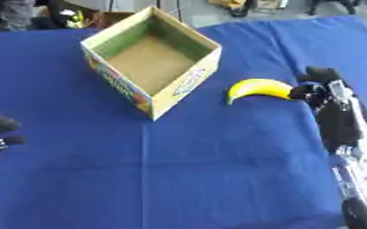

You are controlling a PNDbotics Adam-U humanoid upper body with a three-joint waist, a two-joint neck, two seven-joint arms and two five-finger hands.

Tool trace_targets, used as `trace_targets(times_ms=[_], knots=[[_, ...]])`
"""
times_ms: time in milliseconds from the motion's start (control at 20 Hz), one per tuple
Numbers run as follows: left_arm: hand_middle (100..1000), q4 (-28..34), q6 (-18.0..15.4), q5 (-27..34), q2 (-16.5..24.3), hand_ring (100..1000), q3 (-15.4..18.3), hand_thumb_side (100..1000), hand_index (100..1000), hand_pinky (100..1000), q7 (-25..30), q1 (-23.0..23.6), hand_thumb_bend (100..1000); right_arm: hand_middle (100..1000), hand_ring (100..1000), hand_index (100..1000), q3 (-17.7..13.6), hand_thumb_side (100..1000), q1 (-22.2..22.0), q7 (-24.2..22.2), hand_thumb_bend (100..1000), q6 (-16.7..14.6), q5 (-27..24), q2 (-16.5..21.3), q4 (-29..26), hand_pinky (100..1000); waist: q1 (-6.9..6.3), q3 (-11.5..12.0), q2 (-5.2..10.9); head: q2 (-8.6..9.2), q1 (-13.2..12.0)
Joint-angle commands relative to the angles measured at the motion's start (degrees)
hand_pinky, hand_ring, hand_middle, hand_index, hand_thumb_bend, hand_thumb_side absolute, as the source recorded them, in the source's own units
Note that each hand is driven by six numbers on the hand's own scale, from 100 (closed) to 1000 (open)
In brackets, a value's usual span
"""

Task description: Pick up objects on the table and place them in the box.

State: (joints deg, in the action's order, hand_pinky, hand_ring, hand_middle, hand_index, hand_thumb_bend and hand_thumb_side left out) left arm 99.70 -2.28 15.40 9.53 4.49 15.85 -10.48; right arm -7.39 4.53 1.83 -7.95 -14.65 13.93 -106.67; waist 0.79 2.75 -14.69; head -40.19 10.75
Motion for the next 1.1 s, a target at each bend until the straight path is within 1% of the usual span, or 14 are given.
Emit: trace_targets(times_ms=[50,800,850,950,1100], knots=[[633,0.8,0.0,0.1,0.4,733,0.1,1000,702,660,0.0,-0.4,265,631,583,754,-0.3,704,0.3,-0.2,105,-0.1,0.3,0.8,-1.2,632,-0.07,0.0,0.75,-0.11,0.1],[633,0.8,0.0,0.1,0.4,733,0.1,1000,703,660,0.0,-0.3,264,631,583,754,-0.3,700,0.2,-0.3,106,-0.1,0.4,1.2,-1.2,632,-0.13,0.0,0.71,-0.18,0.2],[633,0.8,0.0,0.0,0.6,733,0.1,1000,703,660,0.1,-0.3,263,628,574,735,0.0,655,0.3,-0.5,100,-0.3,0.6,1.5,-1.5,630,0.15,0.1,0.81,-0.28,0.3],[633,0.7,0.0,-0.1,1.0,733,0.0,1000,703,660,0.2,-0.2,263,628,567,735,0.2,620,0.7,-1.9,100,-0.5,2.0,3.9,-2.4,630,0.64,0.3,0.97,-0.42,0.3],[633,0.7,0.0,-0.2,1.1,733,0.0,1000,703,660,0.2,0.0,262,631,569,737,-0.1,596,2.2,-3.3,110,-0.7,4.9,8.5,-1.9,633,0.85,0.5,1.05,-0.41,0.4]])
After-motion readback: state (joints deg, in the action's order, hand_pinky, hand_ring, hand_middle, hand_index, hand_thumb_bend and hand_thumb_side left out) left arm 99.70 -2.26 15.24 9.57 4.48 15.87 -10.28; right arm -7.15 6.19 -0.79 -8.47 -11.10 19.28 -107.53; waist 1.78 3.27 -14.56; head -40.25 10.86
